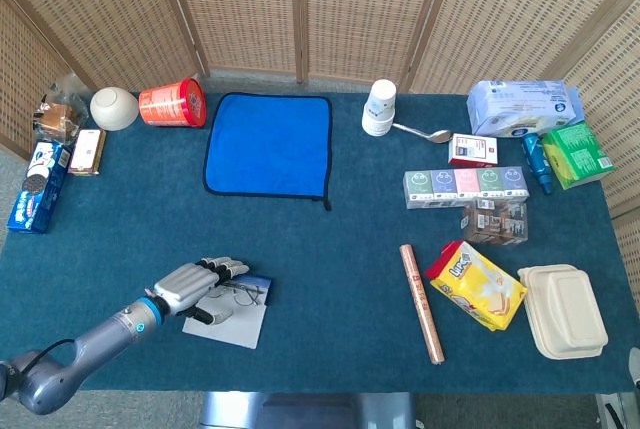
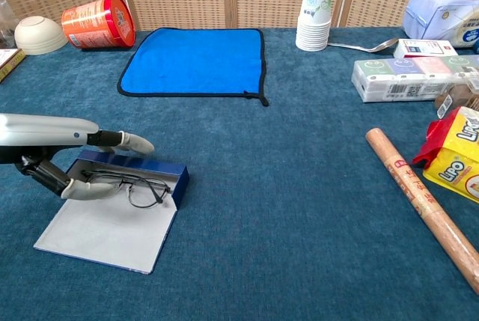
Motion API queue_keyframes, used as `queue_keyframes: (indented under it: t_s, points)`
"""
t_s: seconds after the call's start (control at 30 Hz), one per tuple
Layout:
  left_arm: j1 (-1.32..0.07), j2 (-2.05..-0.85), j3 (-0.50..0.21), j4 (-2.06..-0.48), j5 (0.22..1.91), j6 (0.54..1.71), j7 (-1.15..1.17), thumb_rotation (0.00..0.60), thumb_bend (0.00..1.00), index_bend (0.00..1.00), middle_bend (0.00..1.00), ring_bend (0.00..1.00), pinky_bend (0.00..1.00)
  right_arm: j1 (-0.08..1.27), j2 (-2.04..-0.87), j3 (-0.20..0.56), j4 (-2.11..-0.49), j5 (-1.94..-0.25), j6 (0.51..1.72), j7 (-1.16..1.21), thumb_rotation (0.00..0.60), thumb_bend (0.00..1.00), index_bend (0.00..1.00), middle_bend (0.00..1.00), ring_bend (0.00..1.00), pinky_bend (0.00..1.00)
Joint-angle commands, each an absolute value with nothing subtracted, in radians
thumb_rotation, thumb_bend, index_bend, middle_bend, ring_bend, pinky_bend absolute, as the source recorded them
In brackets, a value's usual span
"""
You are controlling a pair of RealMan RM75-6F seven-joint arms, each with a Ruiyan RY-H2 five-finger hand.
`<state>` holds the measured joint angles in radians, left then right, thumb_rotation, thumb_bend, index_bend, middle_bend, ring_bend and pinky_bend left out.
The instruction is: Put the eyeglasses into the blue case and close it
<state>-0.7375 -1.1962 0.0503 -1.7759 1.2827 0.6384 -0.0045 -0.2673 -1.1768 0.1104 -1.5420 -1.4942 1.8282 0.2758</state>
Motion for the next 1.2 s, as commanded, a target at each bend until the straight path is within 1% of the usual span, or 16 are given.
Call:
queue_keyframes:
  t_s: [0.03, 0.37, 0.83, 1.2]
  points:
    - [-0.734, -1.182, 0.06, -1.792, 1.304, 0.64, -0.008, 0.292, 0.35, 0.01, 0.08, 0.01, 0.1, -0.268, -1.178, 0.11, -1.542, -1.495, 1.83, 0.275, 0.6, 0.35, 0.0, 0.02, 0.0, 0.09]
    - [-0.723, -1.149, 0.091, -1.844, 1.347, 0.656, 0.029, 0.293, 0.35, 0.01, 0.08, 0.01, 0.12, -0.27, -1.181, 0.107, -1.542, -1.502, 1.835, 0.271, 0.6, 0.35, 0.0, 0.02, 0.0, 0.1]
    - [-0.731, -1.167, 0.109, -1.885, 1.402, 0.652, 0.07, 0.295, 0.35, 0.01, 0.08, 0.0, 0.12, -0.28, -1.181, 0.104, -1.543, -1.508, 1.851, 0.269, 0.6, 0.35, 0.0, 0.02, 0.0, 0.1]
    - [-0.717, -1.151, 0.135, -1.914, 1.436, 0.671, 0.083, 0.293, 0.35, 0.0, 0.08, 0.0, 0.12, -0.281, -1.178, 0.104, -1.547, -1.517, 1.858, 0.266, 0.6, 0.35, 0.0, 0.02, 0.0, 0.1]
